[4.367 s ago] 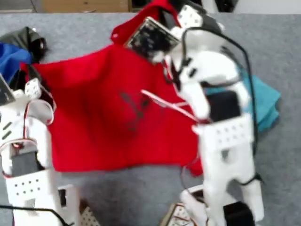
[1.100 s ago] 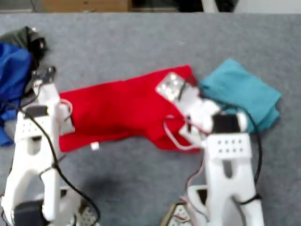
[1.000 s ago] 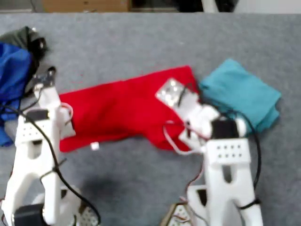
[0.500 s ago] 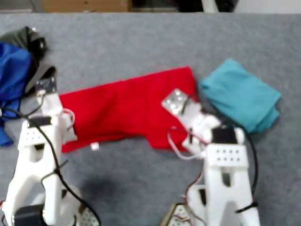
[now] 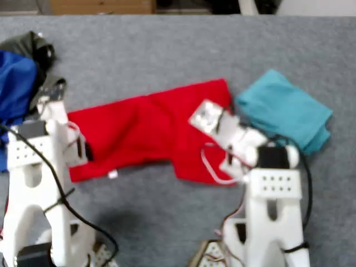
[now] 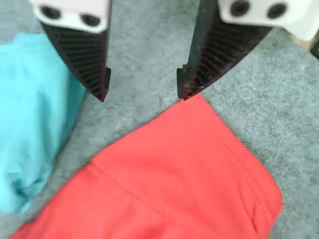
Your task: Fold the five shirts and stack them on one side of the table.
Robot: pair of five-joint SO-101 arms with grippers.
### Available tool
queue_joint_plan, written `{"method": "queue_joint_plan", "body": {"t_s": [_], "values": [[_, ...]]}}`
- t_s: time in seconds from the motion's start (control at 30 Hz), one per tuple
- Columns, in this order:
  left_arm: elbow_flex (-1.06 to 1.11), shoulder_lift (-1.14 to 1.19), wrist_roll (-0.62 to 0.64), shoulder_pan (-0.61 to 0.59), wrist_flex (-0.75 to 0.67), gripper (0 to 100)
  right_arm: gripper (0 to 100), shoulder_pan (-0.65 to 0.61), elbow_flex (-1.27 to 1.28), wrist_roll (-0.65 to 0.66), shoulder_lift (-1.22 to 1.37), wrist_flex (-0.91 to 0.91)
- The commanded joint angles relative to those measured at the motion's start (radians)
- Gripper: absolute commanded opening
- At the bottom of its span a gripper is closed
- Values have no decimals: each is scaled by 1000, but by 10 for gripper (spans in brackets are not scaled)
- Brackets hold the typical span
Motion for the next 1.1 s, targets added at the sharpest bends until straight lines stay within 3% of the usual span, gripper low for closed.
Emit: {"method": "queue_joint_plan", "body": {"t_s": [0.0,0.07,0.1,0.23,0.5,0.67,1.07], "values": [[-149,-15,51,-9,11,160,136,8,-140,-43,10,-20],[-161,-1,143,-9,-78,49,9,-16,-194,-71,67,-63],[-161,13,195,-8,-127,5,4,-31,-220,-84,104,-83],[-172,130,328,-5,-272,48,31,-101,-335,-150,266,-178],[-287,484,420,-8,-456,19,4,-143,-549,-281,696,-388],[-414,668,493,-5,-446,19,4,-143,-670,-362,941,-540],[-667,941,491,-89,-379,19,4,-68,-1069,-388,1457,-543]]}}
